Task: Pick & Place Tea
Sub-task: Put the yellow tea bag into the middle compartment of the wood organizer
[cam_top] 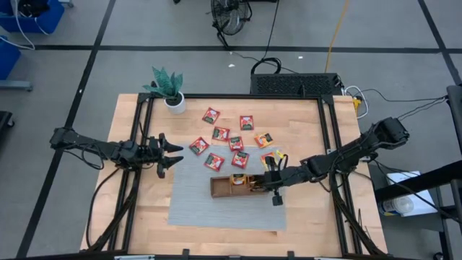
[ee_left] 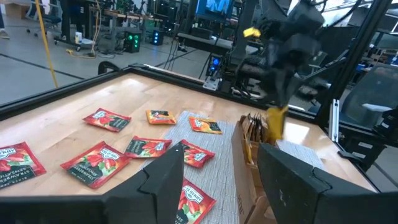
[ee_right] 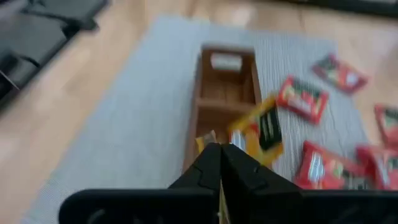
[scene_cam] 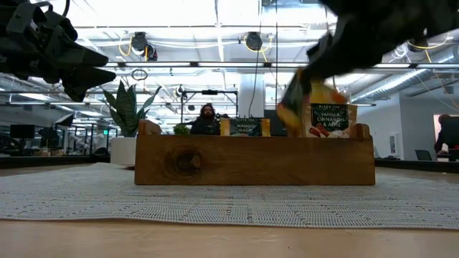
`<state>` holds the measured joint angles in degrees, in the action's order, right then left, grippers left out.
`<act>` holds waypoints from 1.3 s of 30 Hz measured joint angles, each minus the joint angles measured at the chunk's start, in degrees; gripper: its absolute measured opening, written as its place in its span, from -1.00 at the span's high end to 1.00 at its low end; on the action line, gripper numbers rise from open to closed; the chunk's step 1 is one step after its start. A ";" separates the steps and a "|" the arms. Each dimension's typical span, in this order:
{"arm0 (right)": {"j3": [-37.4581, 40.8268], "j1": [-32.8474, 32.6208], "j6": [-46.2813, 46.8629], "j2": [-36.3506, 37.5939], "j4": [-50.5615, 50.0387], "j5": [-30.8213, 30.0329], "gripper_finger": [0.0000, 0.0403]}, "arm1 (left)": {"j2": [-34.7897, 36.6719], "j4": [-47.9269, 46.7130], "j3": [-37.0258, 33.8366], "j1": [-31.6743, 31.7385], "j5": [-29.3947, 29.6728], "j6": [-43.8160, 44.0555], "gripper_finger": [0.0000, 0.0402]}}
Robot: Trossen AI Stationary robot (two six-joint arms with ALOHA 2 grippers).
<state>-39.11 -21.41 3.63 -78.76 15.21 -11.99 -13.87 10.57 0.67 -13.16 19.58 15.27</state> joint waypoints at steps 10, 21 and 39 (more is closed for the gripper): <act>-0.61 -1.34 -1.41 -1.29 16.94 -0.58 1.00 | 0.00 0.00 0.00 0.01 -0.01 -0.02 -0.02; -0.52 -1.14 -4.31 -22.73 46.03 -15.64 1.00 | 0.00 -0.02 0.00 0.01 -0.01 0.00 -0.02; -0.52 -1.33 -4.71 -31.97 50.78 -27.01 1.00 | 0.00 0.00 -0.01 0.00 0.00 0.00 -0.02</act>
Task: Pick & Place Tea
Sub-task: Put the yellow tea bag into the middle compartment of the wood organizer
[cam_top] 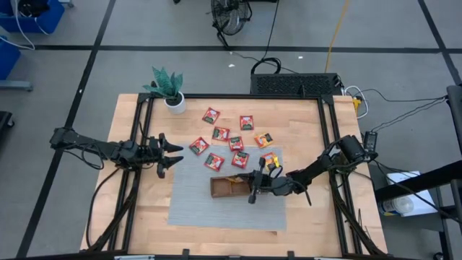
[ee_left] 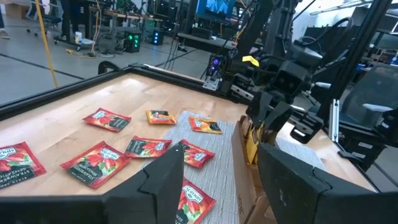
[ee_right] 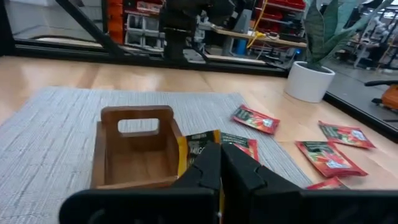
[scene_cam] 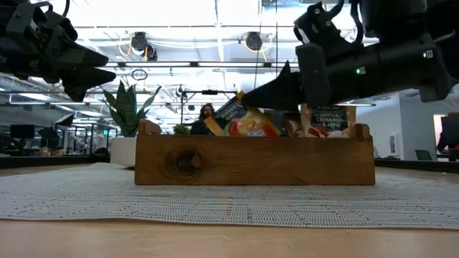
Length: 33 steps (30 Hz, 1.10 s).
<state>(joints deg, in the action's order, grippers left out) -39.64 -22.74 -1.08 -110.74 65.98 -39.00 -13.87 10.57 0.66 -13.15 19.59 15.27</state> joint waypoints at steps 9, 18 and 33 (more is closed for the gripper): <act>0.00 -0.60 3.41 -0.11 1.92 0.04 1.00 | 0.00 0.00 0.01 -0.01 0.01 0.00 -0.02; -0.01 -0.55 2.87 -0.02 -1.11 0.02 1.00 | 0.00 0.00 0.01 -0.01 0.00 -0.02 -0.02; 0.00 -0.57 -4.28 0.99 -1.19 0.08 0.48 | 0.00 0.00 0.01 -0.01 -0.01 0.00 -0.02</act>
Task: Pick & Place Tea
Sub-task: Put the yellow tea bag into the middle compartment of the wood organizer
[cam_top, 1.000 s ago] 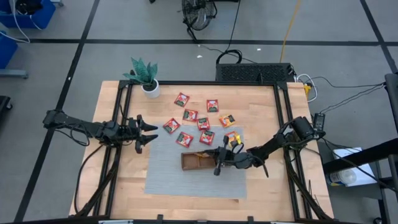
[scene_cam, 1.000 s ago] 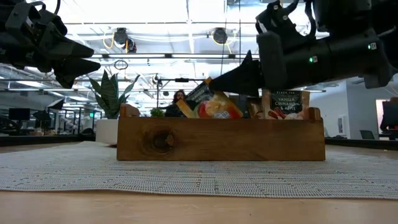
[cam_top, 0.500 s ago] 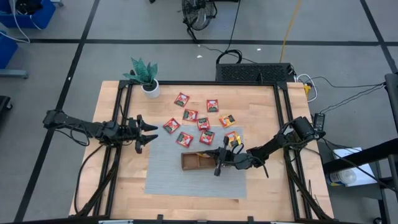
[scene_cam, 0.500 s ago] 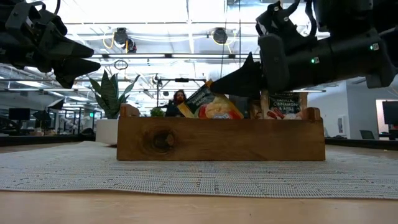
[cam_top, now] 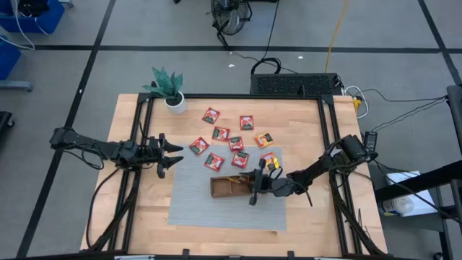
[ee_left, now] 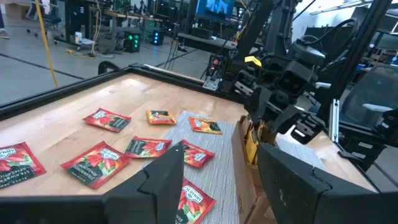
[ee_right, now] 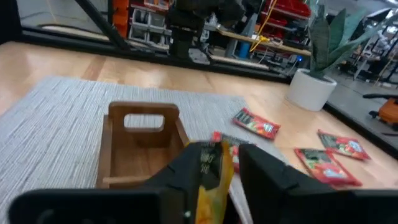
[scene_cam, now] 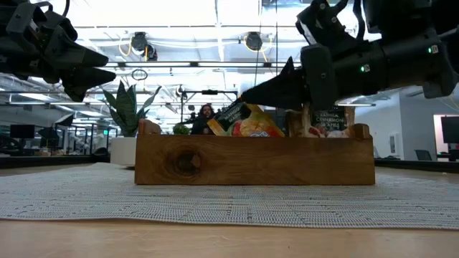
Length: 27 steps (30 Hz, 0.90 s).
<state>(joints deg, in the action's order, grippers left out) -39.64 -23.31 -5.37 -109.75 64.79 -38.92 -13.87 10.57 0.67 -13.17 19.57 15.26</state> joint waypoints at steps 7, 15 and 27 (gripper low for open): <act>-0.21 0.91 -2.82 5.57 -9.27 5.34 0.32 | 0.00 0.01 0.00 0.00 0.01 0.00 -0.02; -10.86 3.07 -2.89 16.85 -46.60 7.87 0.36 | 0.00 -0.02 0.00 0.00 0.02 0.00 -0.02; -34.61 10.89 4.20 14.33 -86.81 33.01 0.36 | 0.00 0.02 -0.01 0.01 0.00 0.00 -0.02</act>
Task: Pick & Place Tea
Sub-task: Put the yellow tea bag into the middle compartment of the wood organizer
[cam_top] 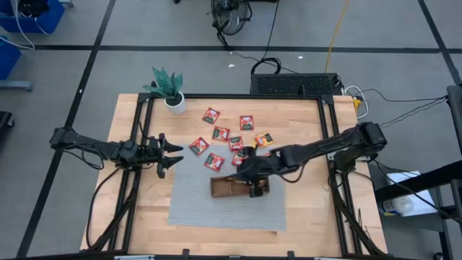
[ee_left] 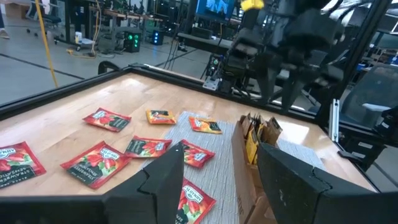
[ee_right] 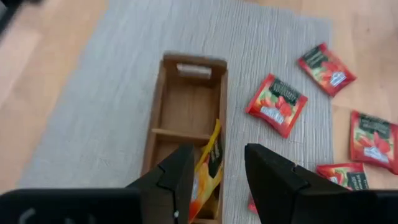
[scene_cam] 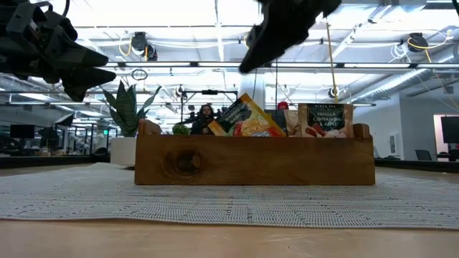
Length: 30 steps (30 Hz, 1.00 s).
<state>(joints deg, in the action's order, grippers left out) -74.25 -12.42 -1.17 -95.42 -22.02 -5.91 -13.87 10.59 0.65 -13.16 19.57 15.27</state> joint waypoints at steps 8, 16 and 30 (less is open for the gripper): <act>-0.16 1.68 -1.75 -5.88 -0.43 0.19 0.36 | 0.00 0.04 -0.01 0.00 0.01 -0.02 -0.02; -0.16 1.63 -3.00 -6.68 0.70 0.26 0.37 | 0.00 0.00 -0.01 -0.01 0.00 -0.02 -0.02; -0.16 0.30 -4.33 -6.46 1.18 5.74 0.99 | 0.00 0.00 -0.01 0.01 0.00 0.00 -0.02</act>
<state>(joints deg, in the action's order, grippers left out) -74.41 -12.12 -5.50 -101.88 -20.84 -0.17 -13.87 10.59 0.64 -13.15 19.57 15.27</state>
